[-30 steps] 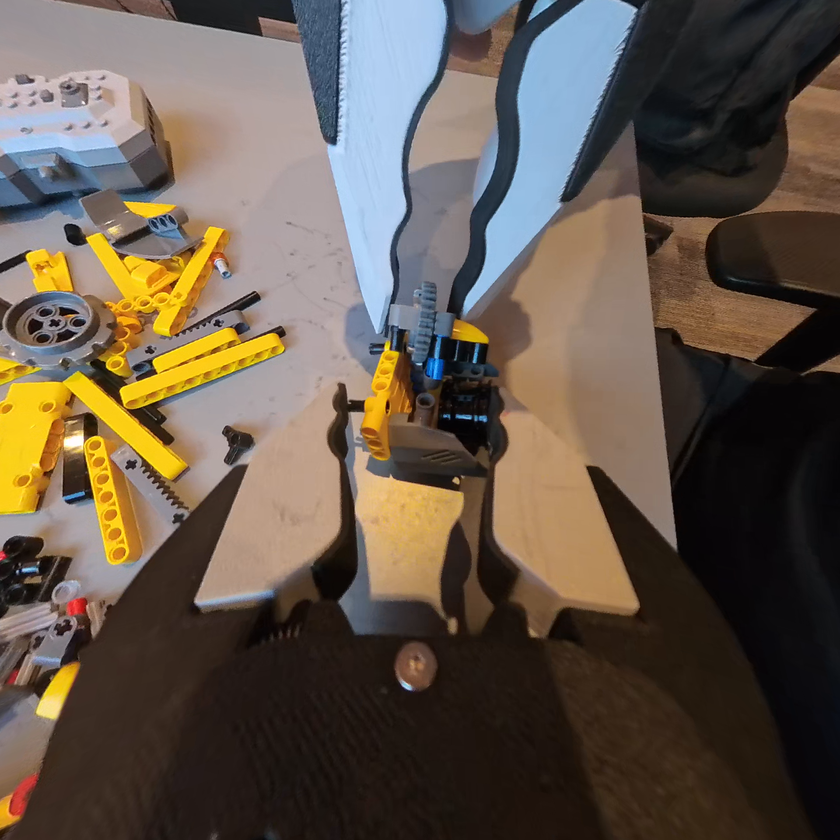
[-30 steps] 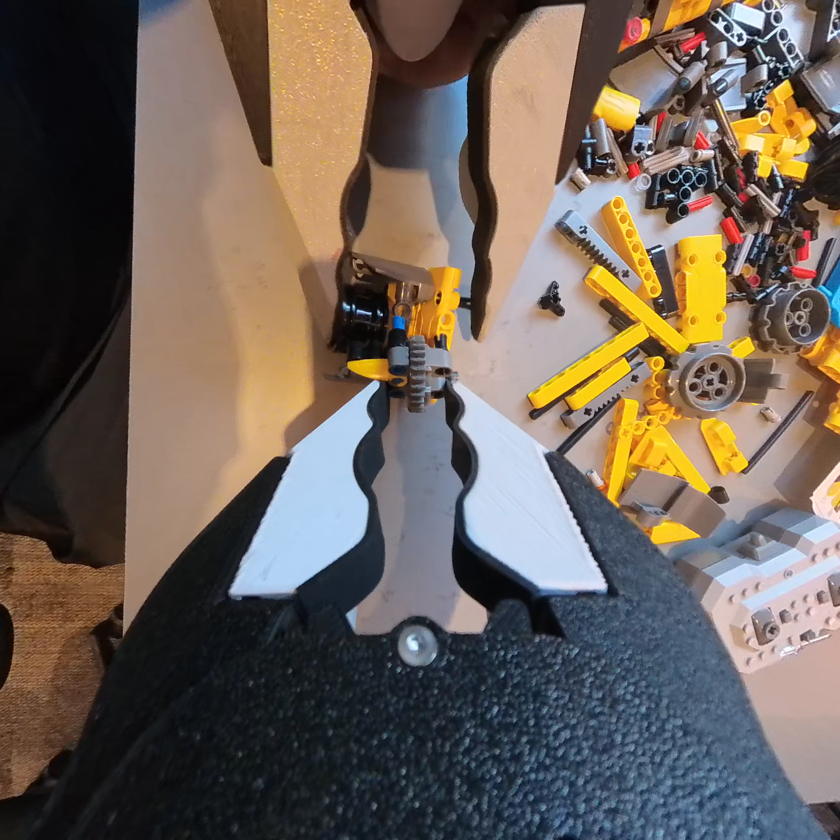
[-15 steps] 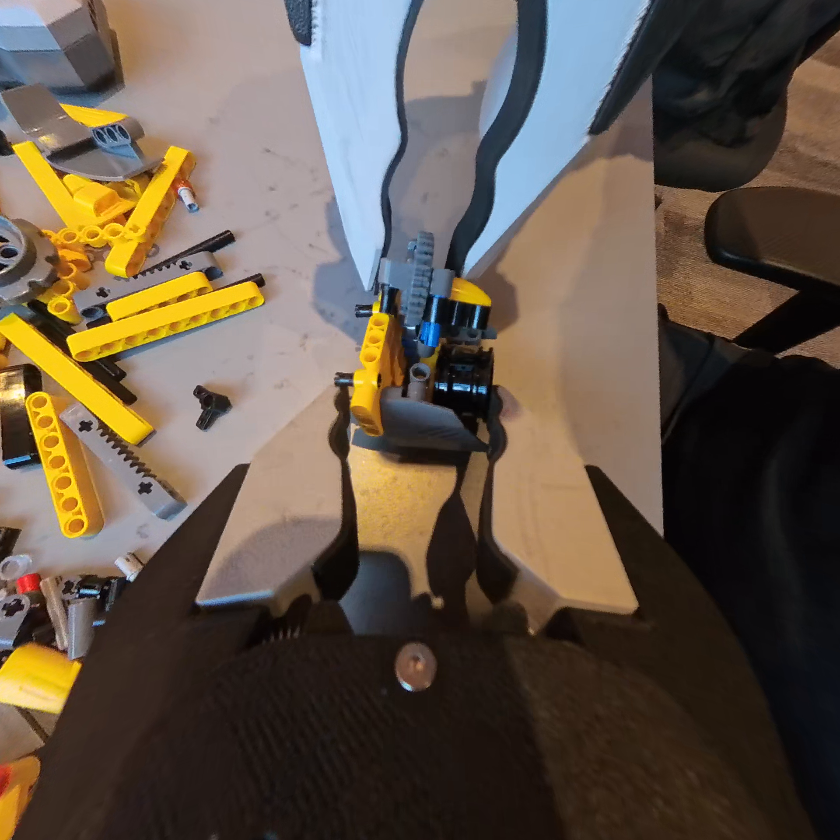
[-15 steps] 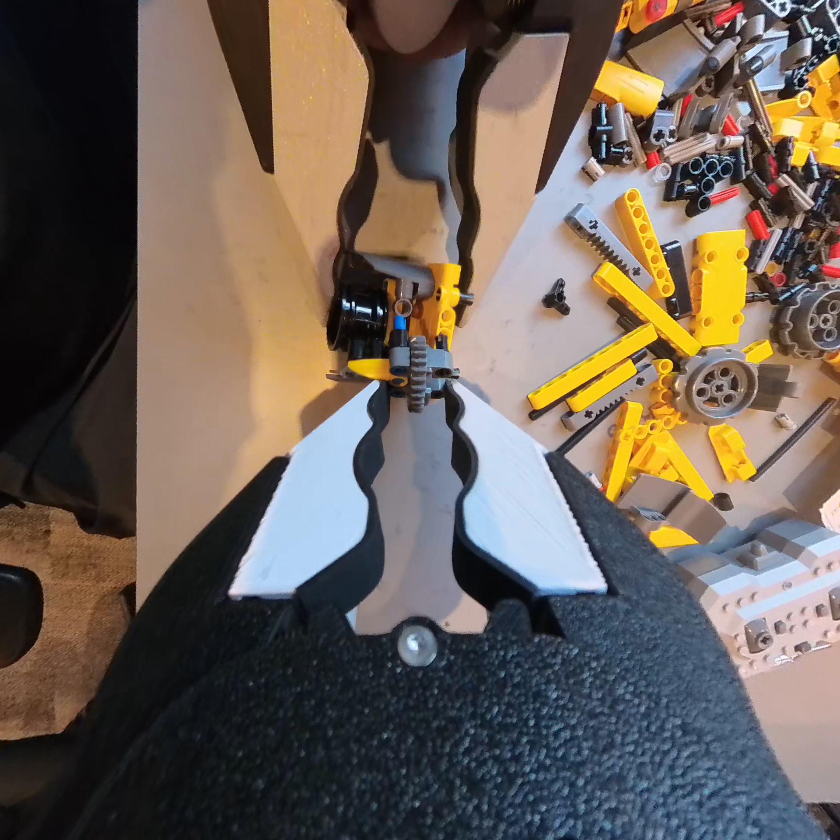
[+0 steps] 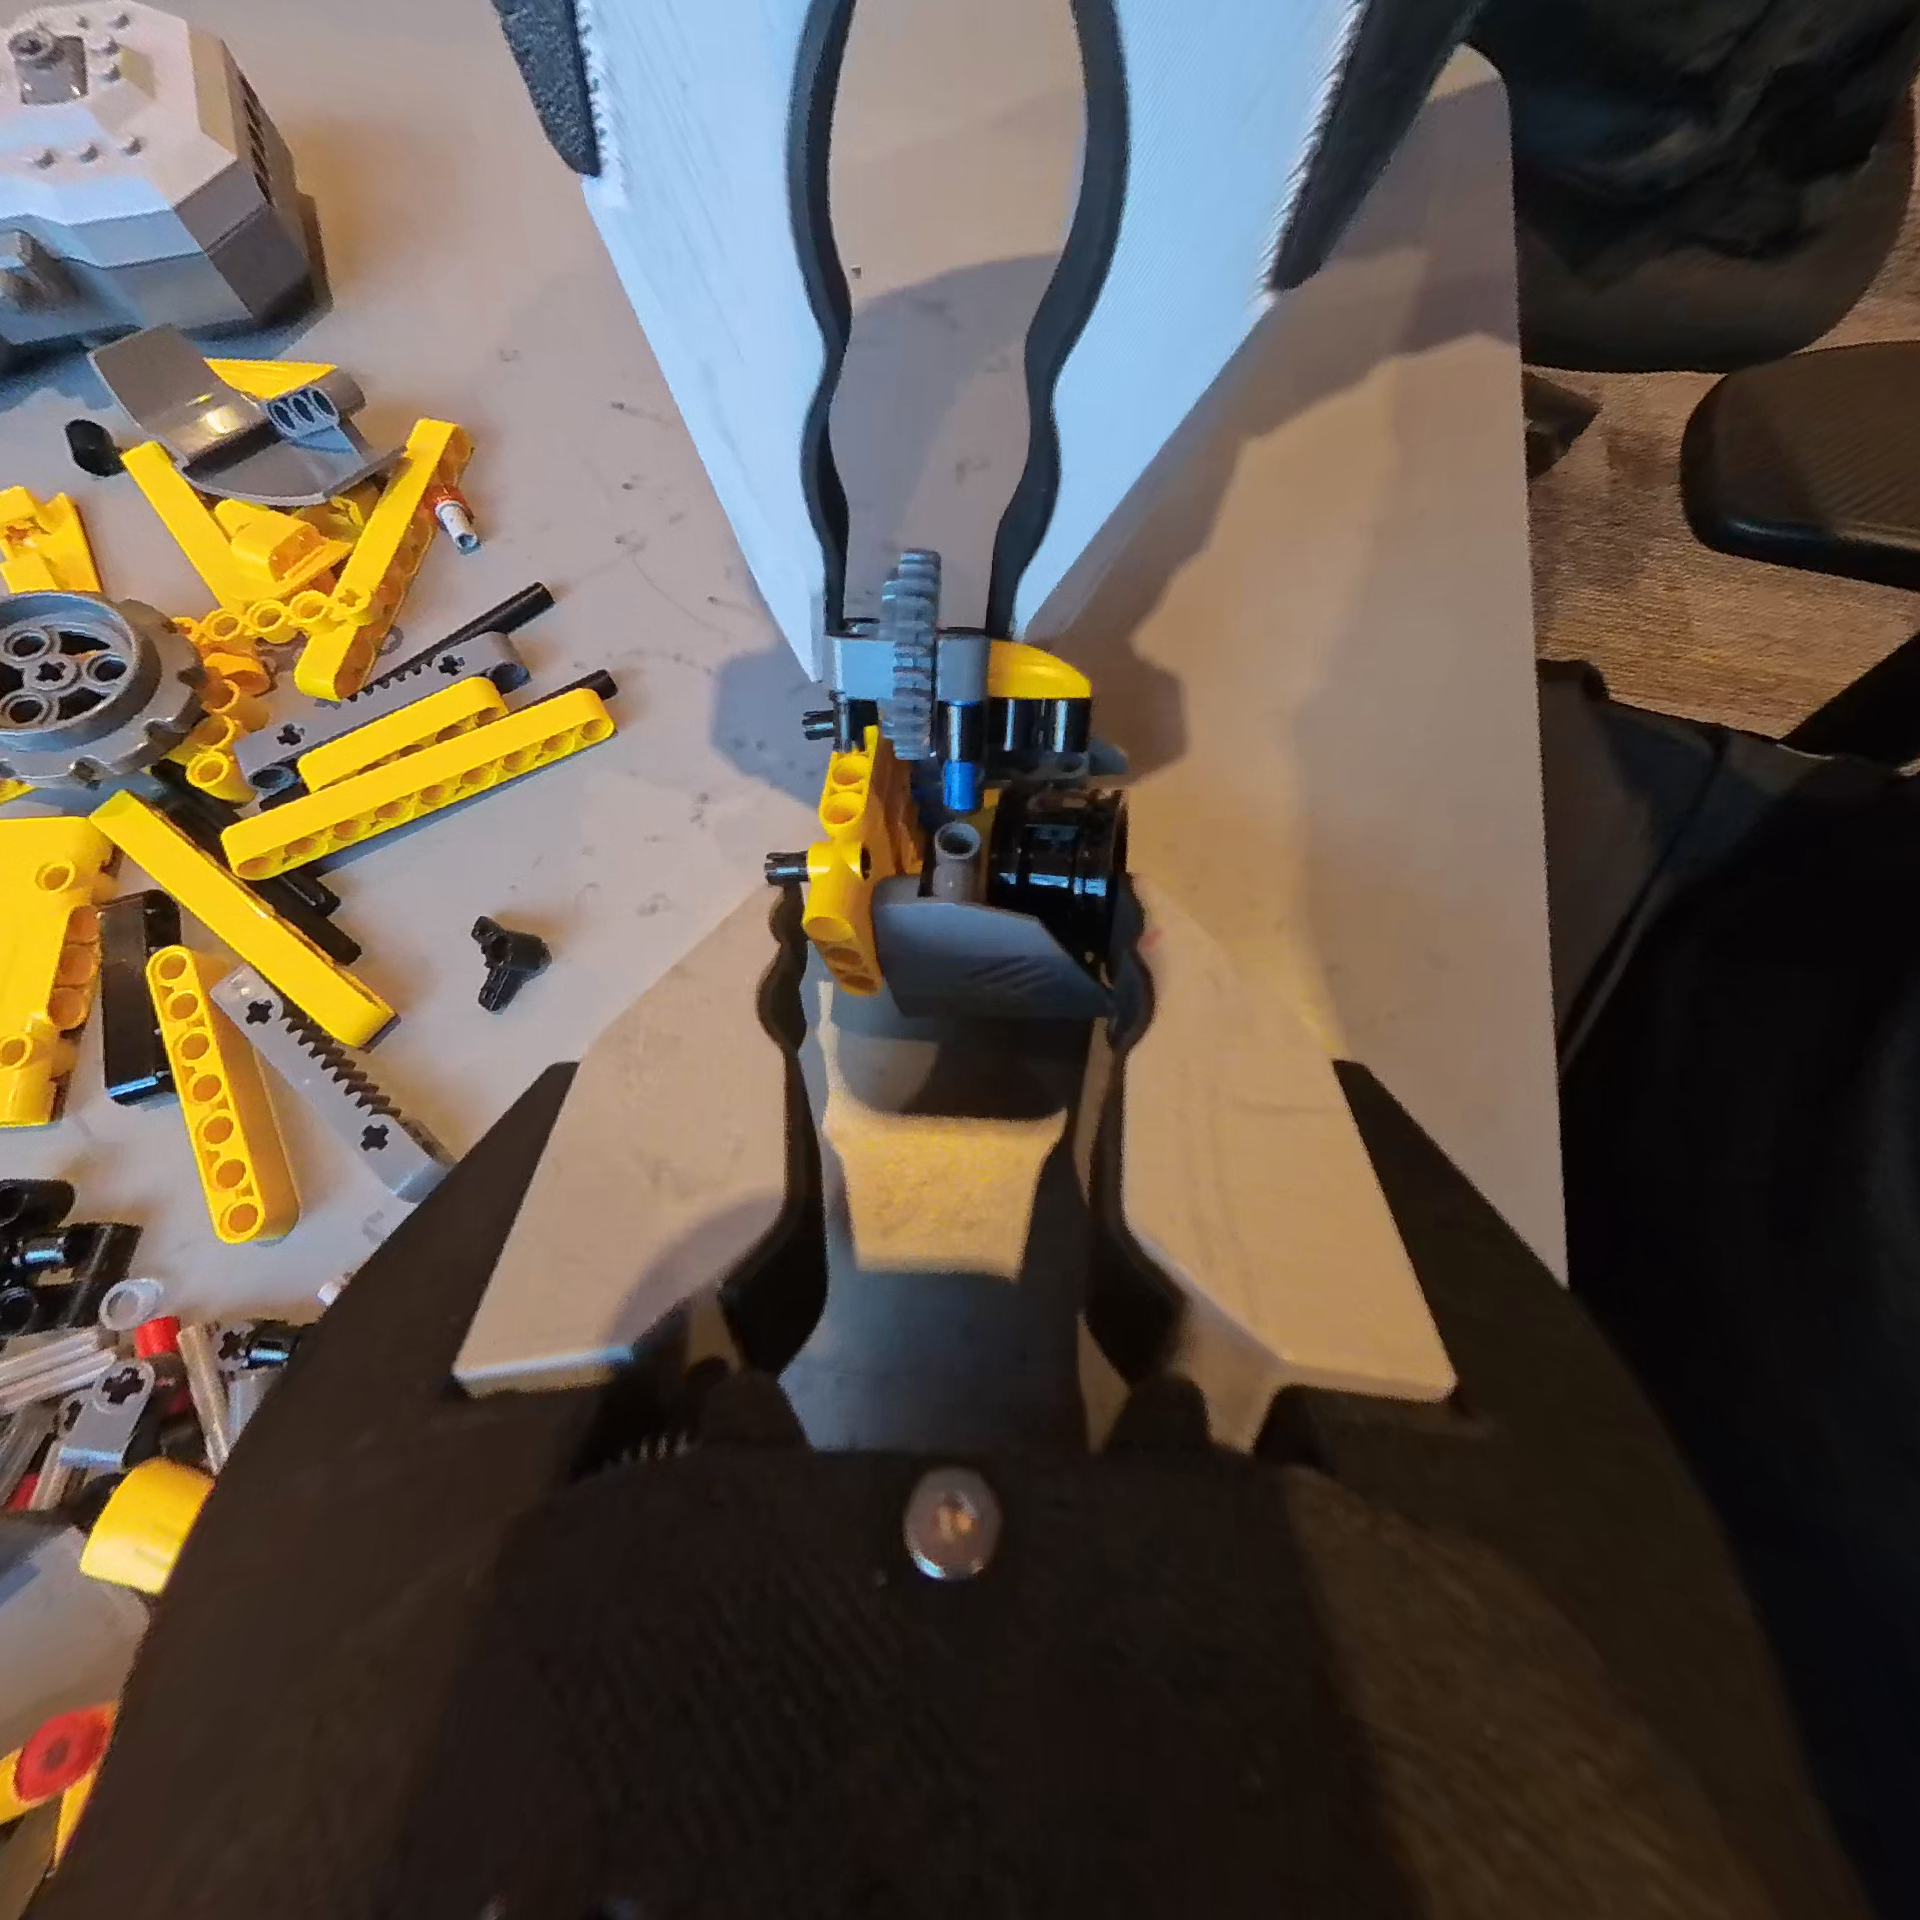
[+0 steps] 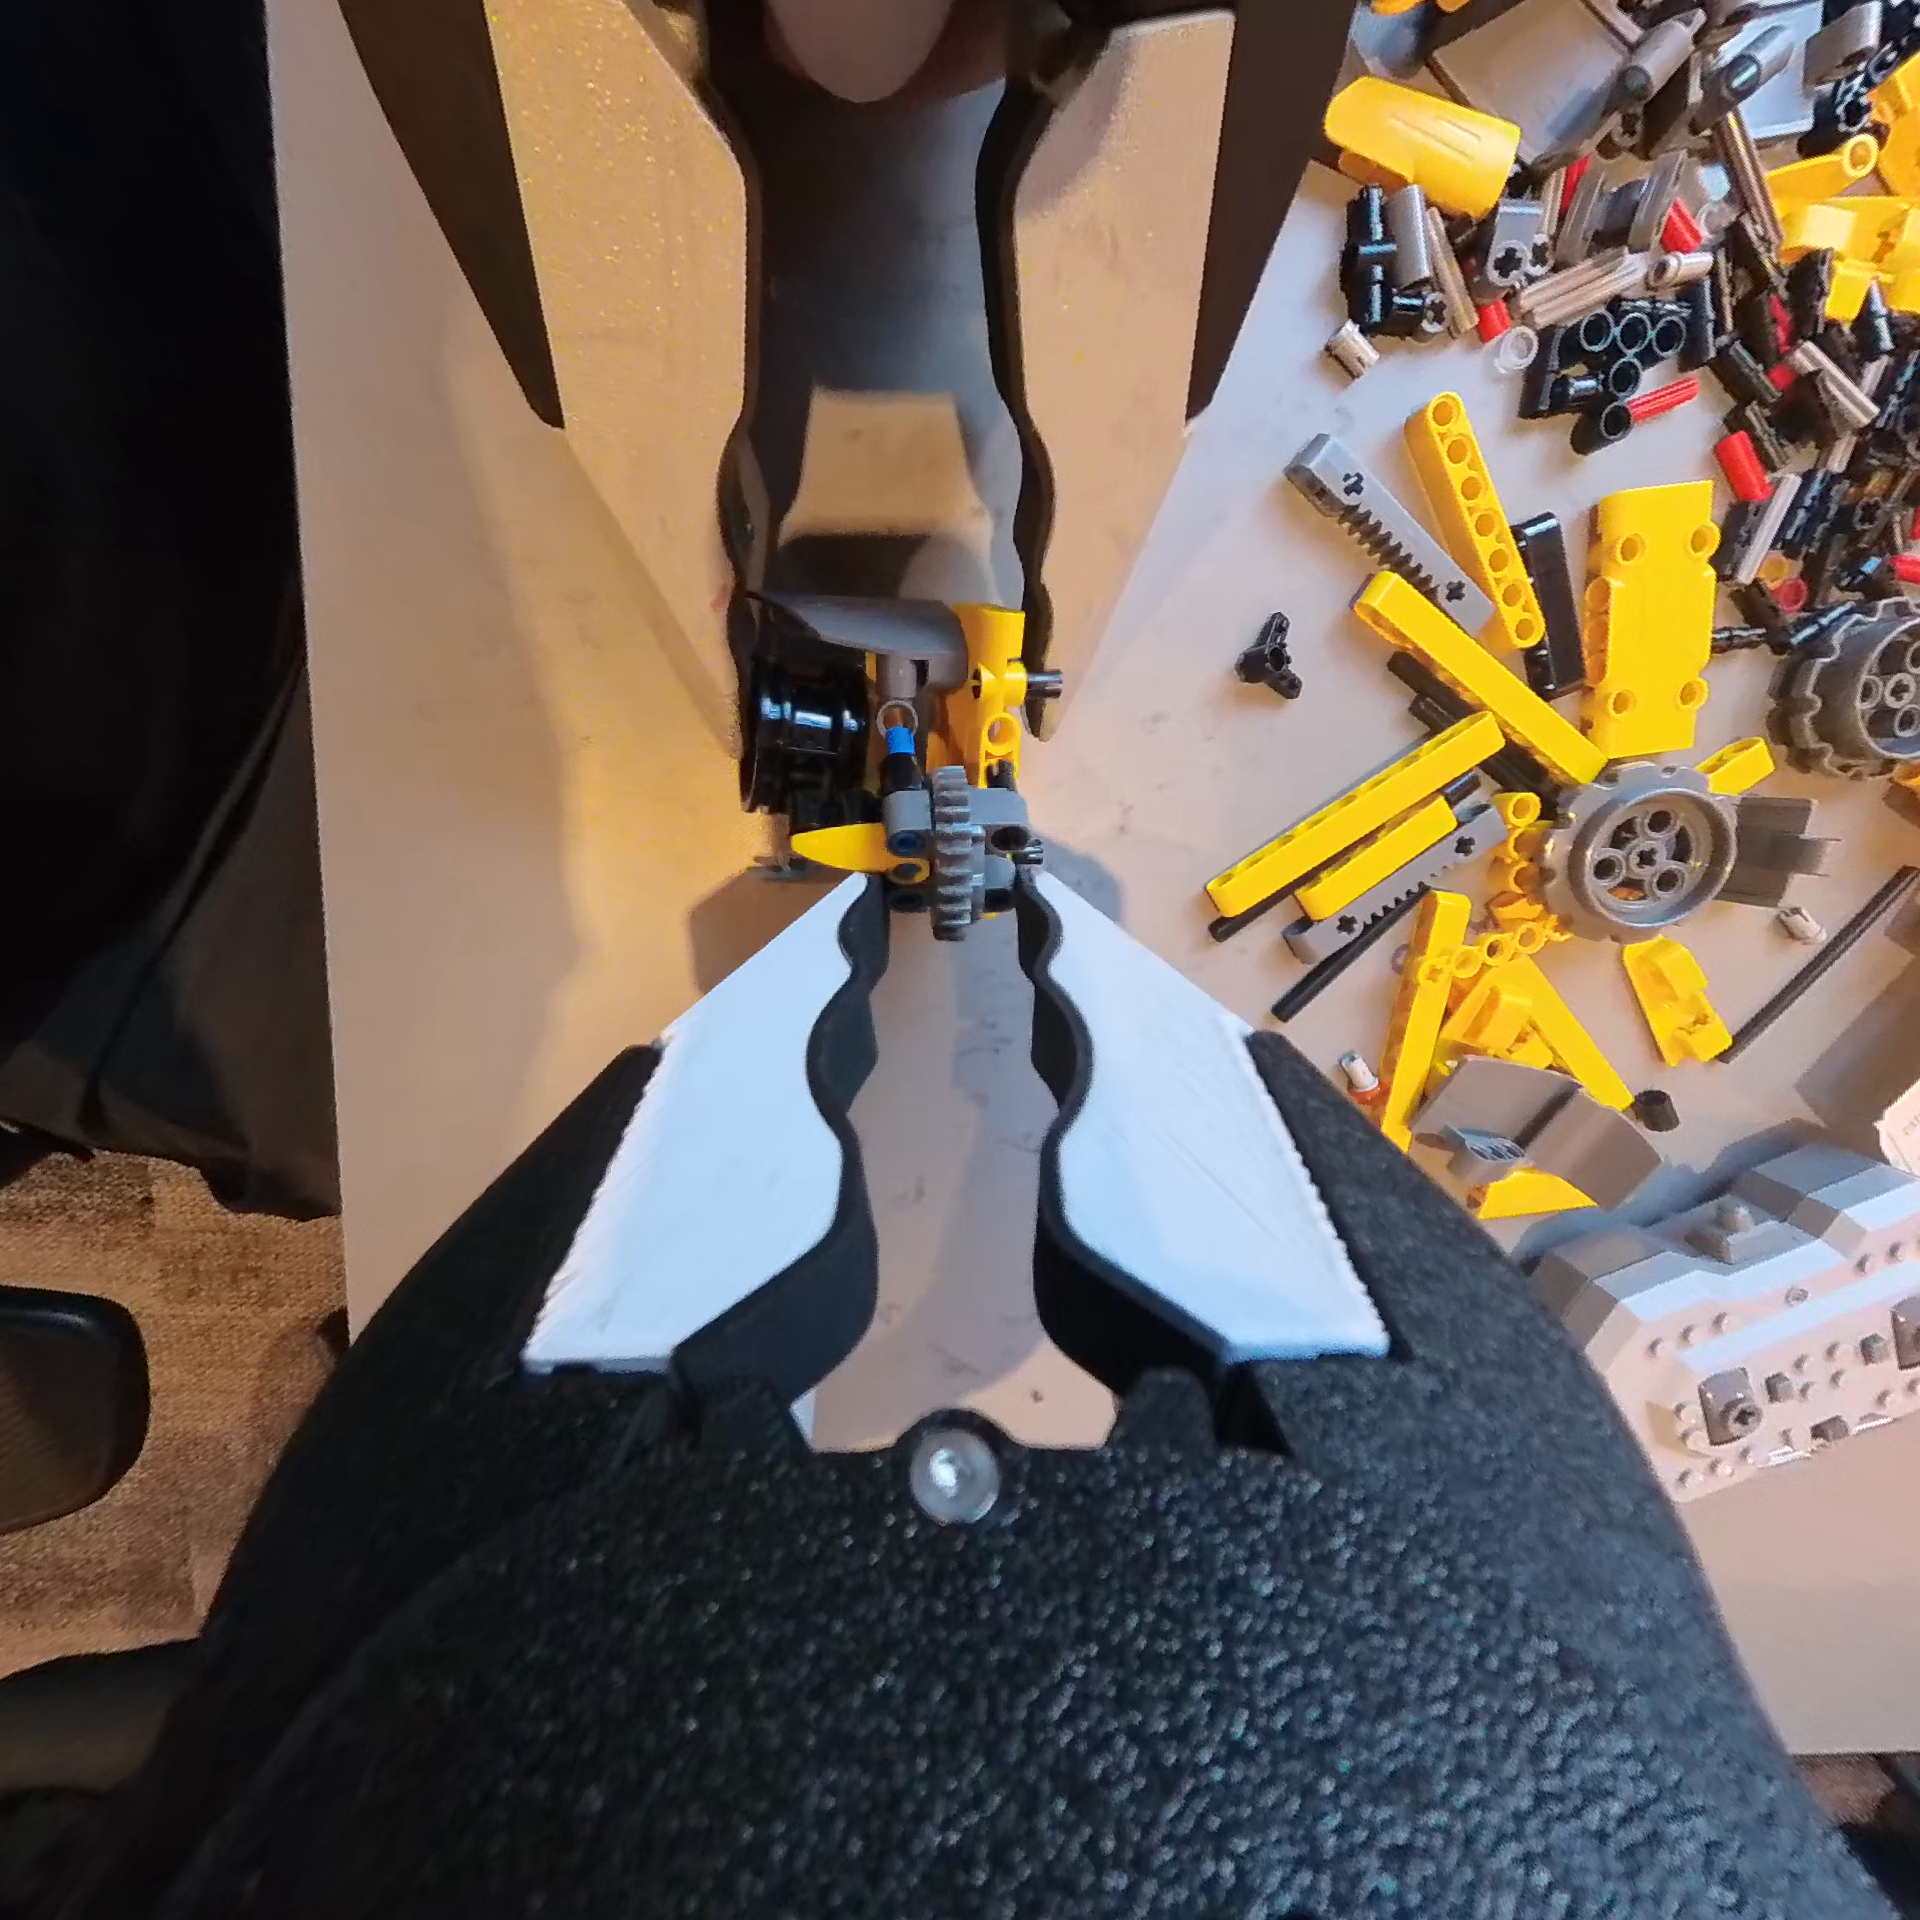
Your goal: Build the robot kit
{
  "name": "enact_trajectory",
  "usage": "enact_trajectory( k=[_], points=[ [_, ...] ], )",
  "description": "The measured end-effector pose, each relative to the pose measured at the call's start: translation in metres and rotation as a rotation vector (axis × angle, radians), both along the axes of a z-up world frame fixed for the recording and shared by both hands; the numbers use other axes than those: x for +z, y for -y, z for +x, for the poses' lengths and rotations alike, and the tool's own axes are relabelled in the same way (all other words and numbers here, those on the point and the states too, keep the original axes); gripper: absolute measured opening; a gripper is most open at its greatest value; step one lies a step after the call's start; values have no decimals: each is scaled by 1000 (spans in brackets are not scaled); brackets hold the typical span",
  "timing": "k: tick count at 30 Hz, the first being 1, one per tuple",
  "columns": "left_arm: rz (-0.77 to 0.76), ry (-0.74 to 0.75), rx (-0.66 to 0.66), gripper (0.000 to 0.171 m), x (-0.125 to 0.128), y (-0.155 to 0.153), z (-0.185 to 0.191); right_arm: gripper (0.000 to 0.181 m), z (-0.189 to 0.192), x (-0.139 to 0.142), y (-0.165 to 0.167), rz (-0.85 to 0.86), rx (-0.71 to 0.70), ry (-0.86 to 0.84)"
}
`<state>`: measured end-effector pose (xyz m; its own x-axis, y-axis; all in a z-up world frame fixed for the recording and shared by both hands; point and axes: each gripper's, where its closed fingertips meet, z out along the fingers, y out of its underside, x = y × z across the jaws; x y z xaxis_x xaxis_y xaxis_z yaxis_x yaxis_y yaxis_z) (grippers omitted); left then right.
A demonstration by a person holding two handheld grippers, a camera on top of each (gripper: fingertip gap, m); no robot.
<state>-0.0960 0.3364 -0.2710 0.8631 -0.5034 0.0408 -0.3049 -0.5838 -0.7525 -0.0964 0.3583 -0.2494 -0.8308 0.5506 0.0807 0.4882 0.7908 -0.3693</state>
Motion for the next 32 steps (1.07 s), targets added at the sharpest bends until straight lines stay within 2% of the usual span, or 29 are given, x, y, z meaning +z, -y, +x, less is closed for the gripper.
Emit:
enact_trajectory(
  k=[13,18,23,25,32],
  points=[
    [-5,-4,-35,56,-1,-1,3,24,-1,1,0,62,60,-14],
    [1,1,-17,56,0,-3,2,24,-2,2,-1,154,135,-102],
    [23,-24,8,59,1,-5,-1,24,-4,1,-3,113,111,-108],
    [-5,-11,1,69,-2,-5,0,24,-6,1,-1,107,117,-120],
    [-17,-32,3,66,-5,-6,0,24,-6,0,0,69,79,-65]
  ],
)
